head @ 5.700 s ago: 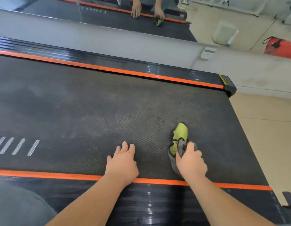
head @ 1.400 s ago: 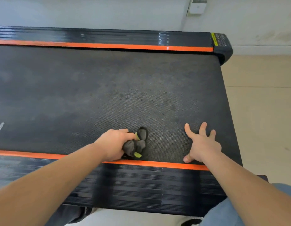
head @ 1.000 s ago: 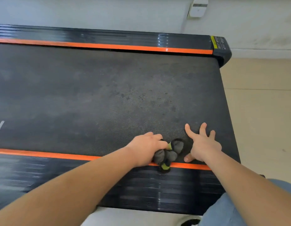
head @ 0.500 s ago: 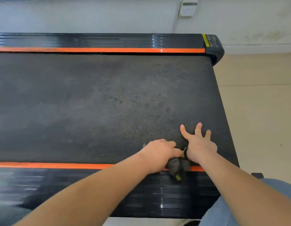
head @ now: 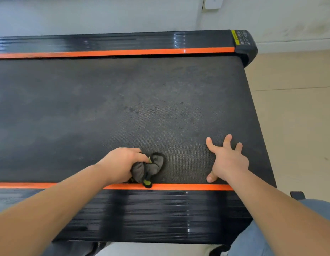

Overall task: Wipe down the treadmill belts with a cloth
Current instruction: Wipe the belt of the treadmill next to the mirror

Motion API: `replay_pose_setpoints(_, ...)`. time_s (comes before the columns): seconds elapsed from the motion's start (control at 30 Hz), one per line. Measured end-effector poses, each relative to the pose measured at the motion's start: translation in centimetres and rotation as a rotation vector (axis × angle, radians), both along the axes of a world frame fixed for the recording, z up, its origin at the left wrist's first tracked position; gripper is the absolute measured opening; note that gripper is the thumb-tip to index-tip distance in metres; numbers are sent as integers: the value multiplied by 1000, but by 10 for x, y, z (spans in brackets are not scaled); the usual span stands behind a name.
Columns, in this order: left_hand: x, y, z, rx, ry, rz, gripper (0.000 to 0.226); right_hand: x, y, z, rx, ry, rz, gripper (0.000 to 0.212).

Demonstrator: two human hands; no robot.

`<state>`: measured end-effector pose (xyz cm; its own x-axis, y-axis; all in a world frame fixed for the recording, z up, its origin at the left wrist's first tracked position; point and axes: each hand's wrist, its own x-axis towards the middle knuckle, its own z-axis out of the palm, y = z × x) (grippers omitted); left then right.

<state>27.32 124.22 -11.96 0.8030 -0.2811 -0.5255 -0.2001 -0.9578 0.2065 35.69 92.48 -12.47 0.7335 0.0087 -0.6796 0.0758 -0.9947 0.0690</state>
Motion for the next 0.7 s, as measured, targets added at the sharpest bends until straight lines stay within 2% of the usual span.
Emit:
replay_pose_setpoints(0.17, 15, -95, -11, -160, -55, -149, 53, -3, 0, 0, 12, -12, -15, 137)
replay_pose_setpoints(0.27, 26, -149, -10, -194, -87, -210, 48, -8, -2, 4, 24, -72, -19, 112)
replay_pose_setpoints(0.33, 24, -155, -8, -178, -109, -188, 46, -9, -3, 3, 19, -98, -1, 107)
replay_pose_setpoints(0.47, 7, -94, -6, -93, -129, -69, 46, -5, -3, 4, 20, -8, -10, 135)
replay_pose_setpoints(0.63, -4, 21, 16, 270, -99, 73, 56, -4, -1, 7, 28, -4, -2, 139)
replay_pose_setpoints(0.7, -4, 41, 22, 263, -200, 240, 59, -3, -2, 6, 37, -10, -3, 139)
